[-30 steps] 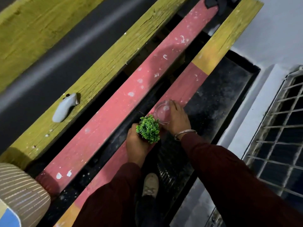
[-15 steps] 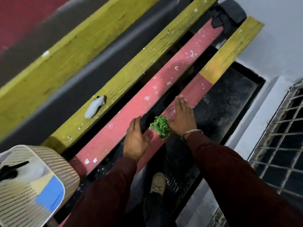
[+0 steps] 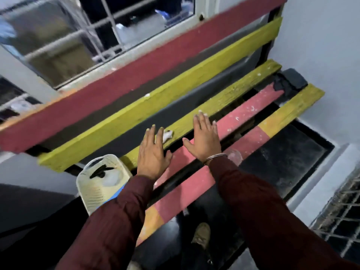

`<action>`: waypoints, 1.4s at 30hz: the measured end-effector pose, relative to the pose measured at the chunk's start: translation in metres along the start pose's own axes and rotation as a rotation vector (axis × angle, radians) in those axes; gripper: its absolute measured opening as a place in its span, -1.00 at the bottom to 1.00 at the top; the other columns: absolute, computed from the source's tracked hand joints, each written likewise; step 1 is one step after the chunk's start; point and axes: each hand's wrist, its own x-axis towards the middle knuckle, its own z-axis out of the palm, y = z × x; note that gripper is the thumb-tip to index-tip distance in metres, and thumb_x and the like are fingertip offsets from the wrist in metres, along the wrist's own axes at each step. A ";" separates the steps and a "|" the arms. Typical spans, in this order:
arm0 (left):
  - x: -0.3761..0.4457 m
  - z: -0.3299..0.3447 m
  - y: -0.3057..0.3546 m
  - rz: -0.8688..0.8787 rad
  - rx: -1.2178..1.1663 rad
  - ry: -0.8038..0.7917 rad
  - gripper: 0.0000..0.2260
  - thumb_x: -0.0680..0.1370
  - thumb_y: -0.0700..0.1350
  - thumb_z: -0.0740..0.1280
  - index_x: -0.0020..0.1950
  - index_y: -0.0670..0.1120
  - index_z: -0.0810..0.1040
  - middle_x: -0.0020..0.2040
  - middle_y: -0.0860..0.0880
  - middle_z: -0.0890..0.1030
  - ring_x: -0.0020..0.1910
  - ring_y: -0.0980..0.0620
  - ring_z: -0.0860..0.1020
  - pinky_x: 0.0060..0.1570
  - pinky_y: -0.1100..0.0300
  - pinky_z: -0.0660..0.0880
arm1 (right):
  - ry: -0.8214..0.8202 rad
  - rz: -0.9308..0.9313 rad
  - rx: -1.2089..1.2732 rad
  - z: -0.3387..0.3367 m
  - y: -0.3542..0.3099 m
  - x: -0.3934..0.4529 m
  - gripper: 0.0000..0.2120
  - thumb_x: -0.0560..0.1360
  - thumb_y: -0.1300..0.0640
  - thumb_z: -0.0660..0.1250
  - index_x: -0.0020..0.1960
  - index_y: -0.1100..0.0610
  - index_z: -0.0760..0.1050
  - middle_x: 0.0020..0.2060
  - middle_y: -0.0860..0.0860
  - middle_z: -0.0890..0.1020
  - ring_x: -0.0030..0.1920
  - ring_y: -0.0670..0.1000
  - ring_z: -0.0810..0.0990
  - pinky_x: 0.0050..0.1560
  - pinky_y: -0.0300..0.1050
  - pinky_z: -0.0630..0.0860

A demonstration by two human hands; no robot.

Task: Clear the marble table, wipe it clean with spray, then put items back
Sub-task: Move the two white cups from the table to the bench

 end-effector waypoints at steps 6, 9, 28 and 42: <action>-0.064 -0.108 -0.060 -0.100 0.058 0.142 -0.29 0.47 -0.07 0.43 0.58 -0.17 0.26 0.61 -0.22 0.21 0.58 -0.26 0.18 0.48 -0.15 0.27 | 0.010 -0.194 0.020 -0.028 -0.132 -0.037 -0.09 0.43 -0.22 0.25 0.56 0.15 -0.12 0.55 0.08 -0.07 0.54 0.08 -0.08 0.50 0.18 -0.04; -0.111 -0.158 -0.102 -0.163 0.086 0.212 -0.29 0.45 -0.09 0.45 0.56 -0.19 0.30 0.59 -0.24 0.23 0.57 -0.28 0.21 0.46 -0.17 0.30 | 0.015 -0.271 -0.006 -0.034 -0.196 -0.059 -0.10 0.44 -0.26 0.20 0.56 0.15 -0.13 0.55 0.08 -0.08 0.54 0.08 -0.09 0.50 0.18 -0.06; -0.494 -0.339 -0.372 -0.712 0.222 0.422 -0.32 0.55 -0.02 0.35 0.61 -0.12 0.20 0.65 -0.18 0.05 0.63 -0.20 0.02 0.56 -0.08 0.10 | -0.062 -0.786 0.064 0.019 -0.603 -0.261 -0.13 0.47 -0.27 0.17 0.56 0.14 -0.13 0.55 0.09 -0.06 0.54 0.08 -0.10 0.51 0.13 -0.08; -0.633 -0.375 -0.519 -1.188 0.161 0.437 -0.35 0.54 -0.02 0.38 0.59 -0.12 0.26 0.64 -0.16 0.12 0.62 -0.16 0.08 0.54 -0.03 0.15 | -0.307 -1.123 0.225 0.111 -0.819 -0.341 -0.14 0.46 -0.19 0.27 0.55 0.16 -0.04 0.54 0.12 0.05 0.53 0.12 0.04 0.49 0.10 0.10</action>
